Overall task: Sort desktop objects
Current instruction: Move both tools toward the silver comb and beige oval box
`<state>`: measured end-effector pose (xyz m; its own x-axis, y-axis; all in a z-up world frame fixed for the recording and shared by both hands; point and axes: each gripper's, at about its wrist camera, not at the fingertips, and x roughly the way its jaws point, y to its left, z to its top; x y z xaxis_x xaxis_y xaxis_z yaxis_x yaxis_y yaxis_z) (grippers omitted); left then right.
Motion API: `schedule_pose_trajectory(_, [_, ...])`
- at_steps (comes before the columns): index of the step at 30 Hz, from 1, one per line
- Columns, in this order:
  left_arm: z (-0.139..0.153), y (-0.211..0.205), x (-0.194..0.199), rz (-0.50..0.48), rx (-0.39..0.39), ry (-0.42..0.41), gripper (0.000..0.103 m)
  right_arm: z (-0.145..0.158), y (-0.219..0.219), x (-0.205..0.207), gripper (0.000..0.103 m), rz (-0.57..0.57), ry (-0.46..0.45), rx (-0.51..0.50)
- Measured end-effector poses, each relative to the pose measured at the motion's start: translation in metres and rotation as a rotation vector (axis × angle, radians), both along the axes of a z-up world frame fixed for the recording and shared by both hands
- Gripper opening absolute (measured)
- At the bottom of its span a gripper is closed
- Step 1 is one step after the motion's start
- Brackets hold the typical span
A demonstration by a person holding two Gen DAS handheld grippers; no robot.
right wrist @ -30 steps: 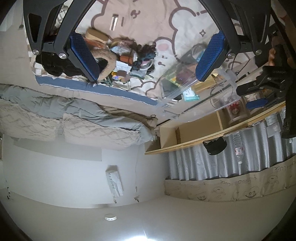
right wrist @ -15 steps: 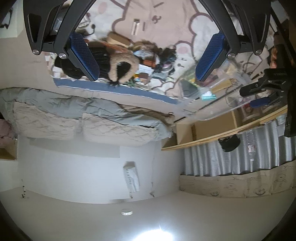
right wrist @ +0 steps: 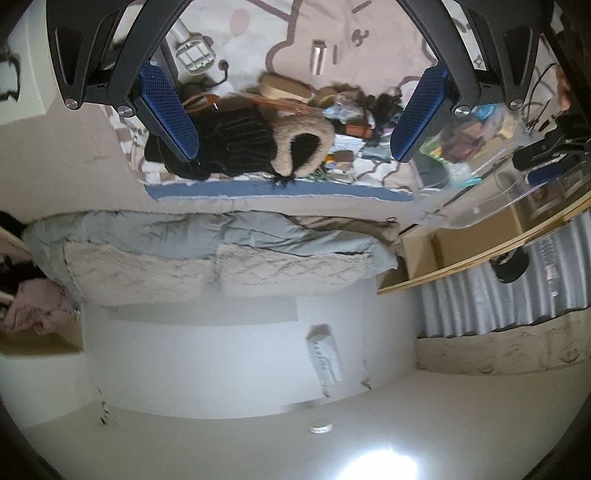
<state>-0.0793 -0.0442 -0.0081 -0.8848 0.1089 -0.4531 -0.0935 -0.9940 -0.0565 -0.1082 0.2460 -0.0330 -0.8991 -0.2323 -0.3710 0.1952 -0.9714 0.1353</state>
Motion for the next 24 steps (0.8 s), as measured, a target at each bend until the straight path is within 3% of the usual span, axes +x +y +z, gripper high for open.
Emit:
schedule_pose_trajectory(13, [-0.063, 0.027, -0.045, 0.049, -0.060, -0.066, 0.103, -0.085, -0.003, -0.045, 0.103, -0.028, -0.195, 0.001])
schedule_pose_trajectory(18, [-0.095, 0.030, -0.062, 0.042, -0.014, -0.121, 0.103, -0.115, -0.005, -0.060, 0.103, -0.039, -0.273, 0.047])
schedule_pose_trajectory(24, [-0.130, 0.021, -0.074, 0.071, 0.031, -0.202, 0.103, -0.137, -0.004, -0.071, 0.103, -0.035, -0.356, 0.022])
